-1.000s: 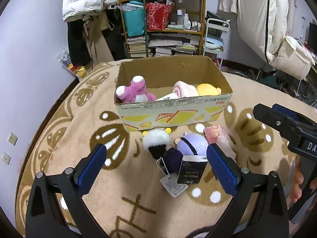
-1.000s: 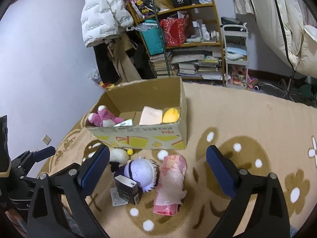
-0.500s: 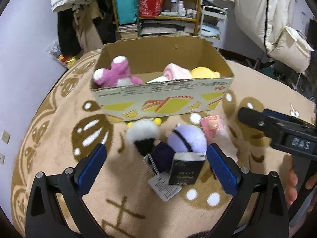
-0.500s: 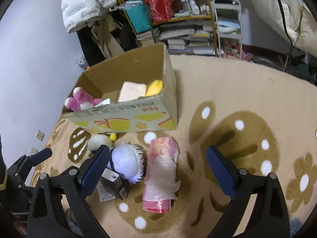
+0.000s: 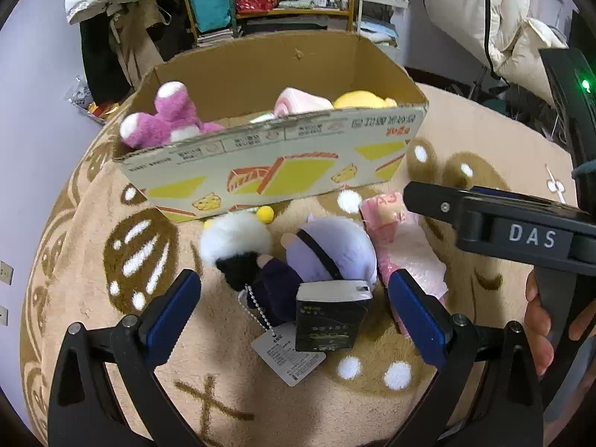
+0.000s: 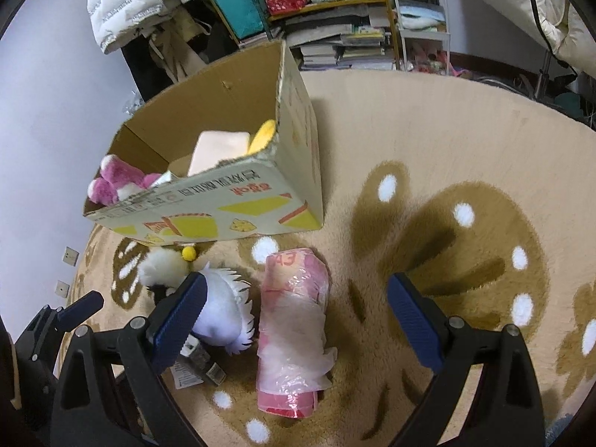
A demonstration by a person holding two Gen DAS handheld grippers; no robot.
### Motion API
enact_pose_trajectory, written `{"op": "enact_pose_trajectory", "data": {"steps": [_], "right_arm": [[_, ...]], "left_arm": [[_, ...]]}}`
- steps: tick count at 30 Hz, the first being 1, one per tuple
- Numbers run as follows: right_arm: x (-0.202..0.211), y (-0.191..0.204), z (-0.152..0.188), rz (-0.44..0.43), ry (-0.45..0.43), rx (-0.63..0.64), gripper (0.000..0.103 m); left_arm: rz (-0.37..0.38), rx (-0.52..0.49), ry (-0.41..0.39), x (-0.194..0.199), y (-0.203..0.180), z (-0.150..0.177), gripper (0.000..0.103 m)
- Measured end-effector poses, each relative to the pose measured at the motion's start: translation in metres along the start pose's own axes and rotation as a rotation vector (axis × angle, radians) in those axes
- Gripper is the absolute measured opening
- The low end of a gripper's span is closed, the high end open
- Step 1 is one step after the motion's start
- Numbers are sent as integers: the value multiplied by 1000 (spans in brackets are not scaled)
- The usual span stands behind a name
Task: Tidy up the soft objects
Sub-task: 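Grasp the black boxed item with the left tool while the right tool grasps the pink plastic-wrapped roll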
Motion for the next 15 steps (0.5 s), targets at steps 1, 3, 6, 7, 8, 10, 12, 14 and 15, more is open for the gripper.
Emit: {"op": "enact_pose_trajectory", "data": {"steps": [1,3,6,7,8,10,12,14,15], "right_arm": [[-3,0,0,4,10,2,100],[-10,-1,2,8,35,4,96],[-20,-2,6,11,72,10,96],[-26,-3,8,14,92,11,95],[-28,-3,10,14,104,13,93],[-33,-3,12,14,125,21,92],[-37,-2,15,27,139,34,91],[-40,-2,17,35,153,41,89],[-42,-1,19,38,162,41,86]], "left_arm": [[-1,-3,5,-2,-1,0,100],[-13,-15,29,-8,-2,2,100],[-31,-32,62,-19,-4,5,100],[-36,-37,71,-22,-4,6,100],[-39,-40,77,-24,-5,6,100],[-41,-42,100,-28,-6,8,100],[-46,-40,116,-32,-5,10,100],[-48,-38,123,-33,-4,11,100],[-56,-38,121,-32,-3,12,100]]}}
Point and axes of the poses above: each gripper's, at about its wrist camera, not at the fingertips, and x roughly against the way its jaws point, y to its left, z to its underside, the point moved 8 cm from there along -x, roughly the way its jaws point, and after that the axes turned 8 degrees about y, right-handed, at the moved point
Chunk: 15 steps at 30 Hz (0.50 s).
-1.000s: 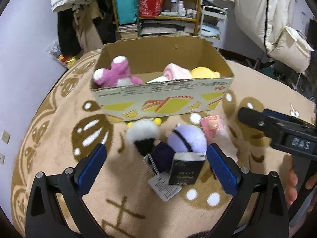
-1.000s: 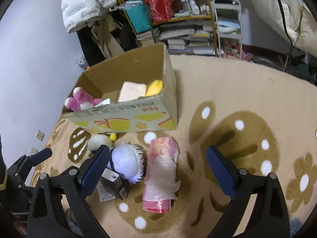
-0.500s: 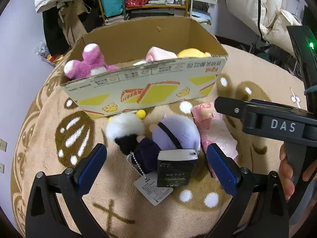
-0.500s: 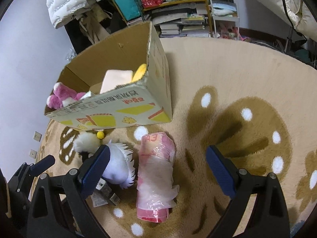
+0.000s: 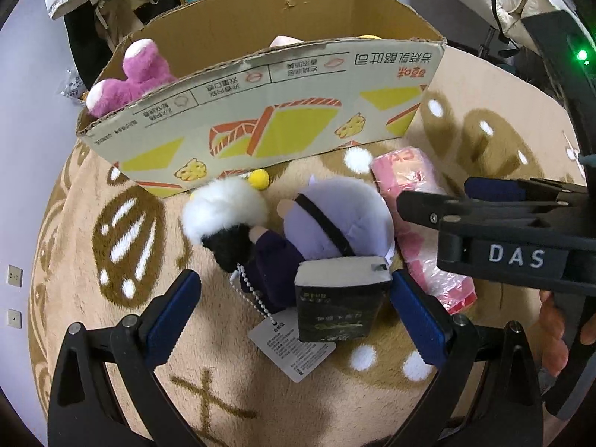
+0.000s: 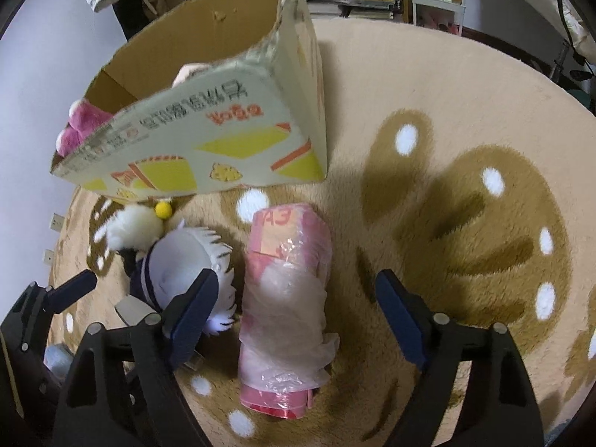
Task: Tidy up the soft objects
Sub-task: 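Grasp the black boxed item with the left tool while the right tool grasps the pink plastic-wrapped roll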
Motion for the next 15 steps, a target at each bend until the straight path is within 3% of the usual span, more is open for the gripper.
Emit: {"op": "enact_pose_trajectory", "data": {"steps": [4,9,11,15], "right_arm": [[-8,-1,4,13,35,6,86],[-12,2,5,22,42,23,85],[-13,2,6,27,46,27,82],[-18,5,6,46,54,32,78]], "left_arm": [[7,-7,4,-1,-2,1,98],[21,-11,21,-4,-3,3,86],[44,-8,37,-5,-7,5,68],[66,8,81,-13,-5,10,51]]}}
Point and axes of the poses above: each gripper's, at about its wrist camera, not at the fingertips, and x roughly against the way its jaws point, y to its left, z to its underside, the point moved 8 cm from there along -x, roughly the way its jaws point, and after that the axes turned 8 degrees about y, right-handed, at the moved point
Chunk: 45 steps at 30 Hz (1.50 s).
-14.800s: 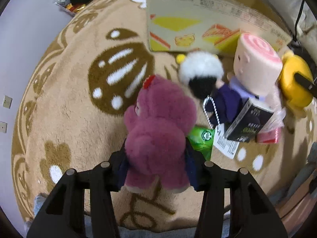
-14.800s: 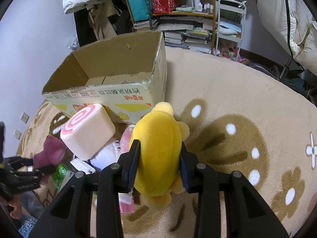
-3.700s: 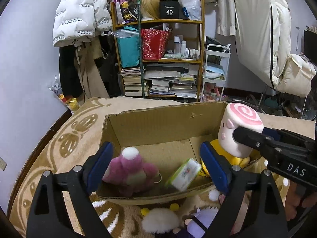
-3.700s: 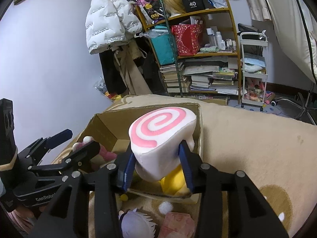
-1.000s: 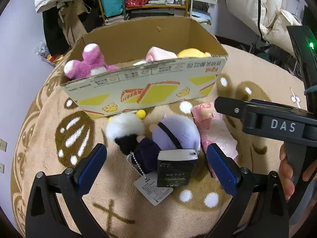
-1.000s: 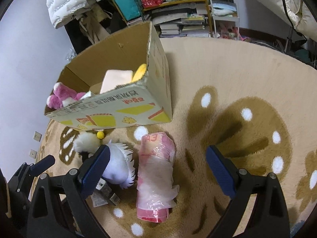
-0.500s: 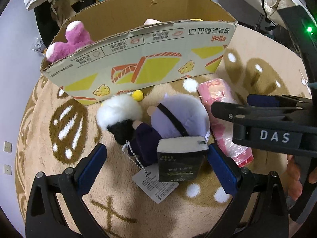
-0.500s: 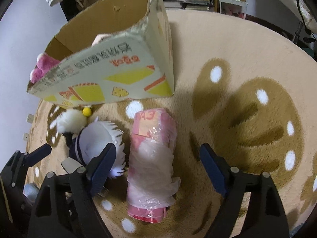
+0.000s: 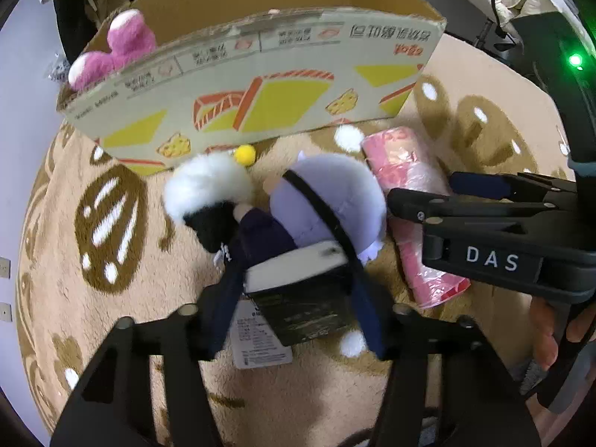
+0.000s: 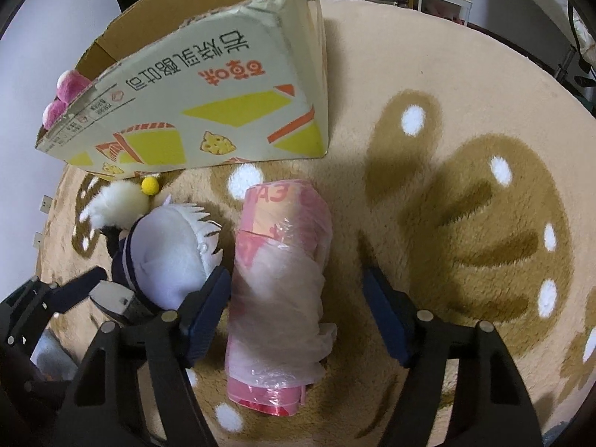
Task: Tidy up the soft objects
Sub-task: 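Grasp the black boxed item with the left tool while the right tool grasps the pink plastic-wrapped roll, then lift the black box and pink wrapped roll up toward the box with both tools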
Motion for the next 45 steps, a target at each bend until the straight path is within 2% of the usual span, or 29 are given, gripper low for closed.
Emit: {"op": "enact_pose_trajectory", "data": {"steps": [4,7,8,10,13,15,24,31,37,41,45], "right_arm": [[-4,3,2,24,2,17,74],[-4,12,4,-3,-8,30,56],[-4,16,5,-14,-8,39,46],[-4,22,5,-19,-9,56,42],[1,27,6,-38,-32,52,24],[7,28,5,-59,-56,45,18],[39,34,5,-35,-173,66,16],[88,31,2,-53,-330,81,16],[129,35,0,-57,-473,107,16],[154,38,-5,-49,-573,133,16],[169,43,-11,-43,-632,142,16]], "left_arm": [[4,17,-14,2,3,1,50],[6,29,-31,6,7,1,50],[5,32,-35,8,9,1,50],[-1,43,-48,12,13,2,50],[-15,52,-67,18,23,0,50],[-23,58,-79,22,26,-2,50],[-77,98,-190,58,38,7,50],[-115,152,-295,87,55,3,50],[-171,161,-405,115,63,1,50],[-174,169,-496,136,68,-5,50],[-186,183,-563,152,73,-13,50]]}}
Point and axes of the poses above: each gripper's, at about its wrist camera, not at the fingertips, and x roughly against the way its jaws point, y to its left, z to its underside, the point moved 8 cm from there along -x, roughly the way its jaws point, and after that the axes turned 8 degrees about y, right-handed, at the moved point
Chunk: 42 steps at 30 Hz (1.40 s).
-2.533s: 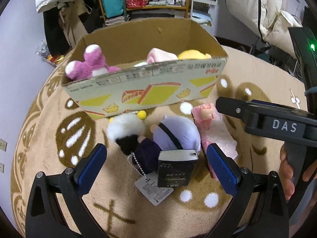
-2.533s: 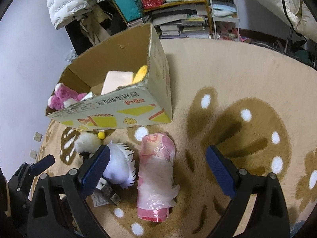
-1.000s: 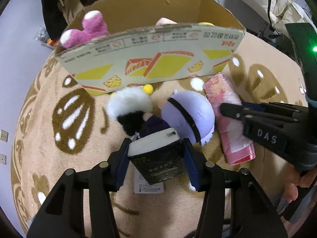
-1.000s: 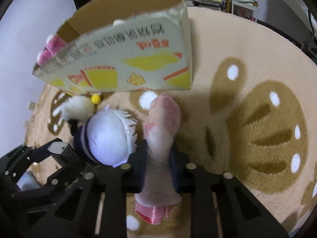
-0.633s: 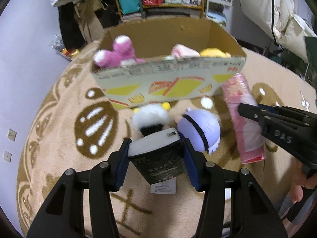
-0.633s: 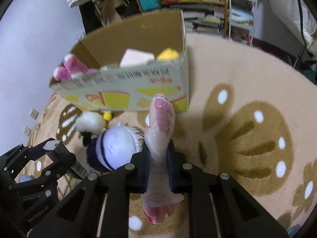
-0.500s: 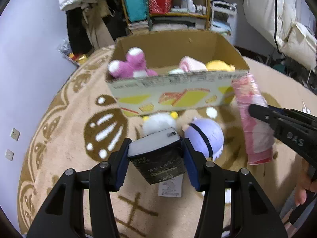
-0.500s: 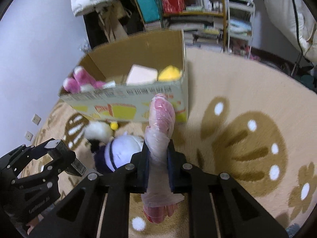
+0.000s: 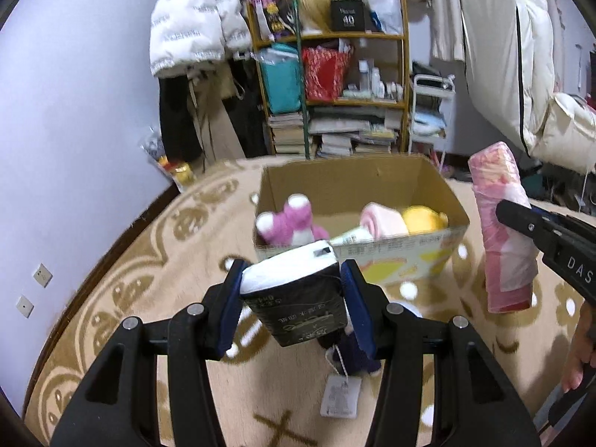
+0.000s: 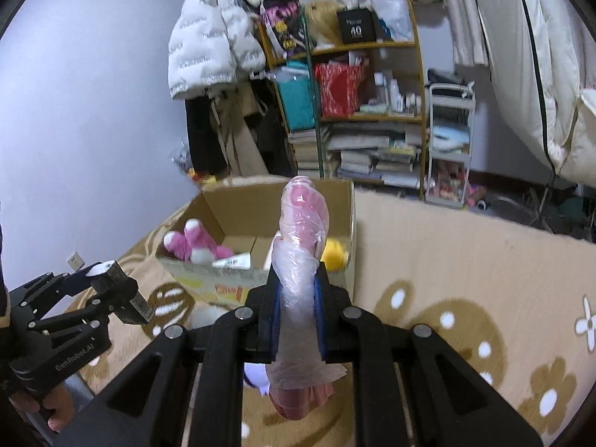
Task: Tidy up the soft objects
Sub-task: 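Lift the black box and pink wrapped roll up toward the box with both tools, then lower the black box and pink roll into the box and open both tools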
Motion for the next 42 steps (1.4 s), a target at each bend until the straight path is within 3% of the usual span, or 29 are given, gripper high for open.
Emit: {"op": "enact_pose_trajectory", "data": {"steps": [8,22,32,42], "right_arm": [[1,-2,-22,2,-65,7,16],[-9,-4,-64,0,-127,38,16],[-22,-12,-76,-16,-132,23,16],[-45,-10,-94,-60,-142,36,16]], "left_arm": [[24,28,-80,2,10,-28,50],[21,-24,-202,-7,4,-69,50],[18,-57,-242,-18,-4,-78,50],[28,-59,-216,-40,-5,-78,50]]}}
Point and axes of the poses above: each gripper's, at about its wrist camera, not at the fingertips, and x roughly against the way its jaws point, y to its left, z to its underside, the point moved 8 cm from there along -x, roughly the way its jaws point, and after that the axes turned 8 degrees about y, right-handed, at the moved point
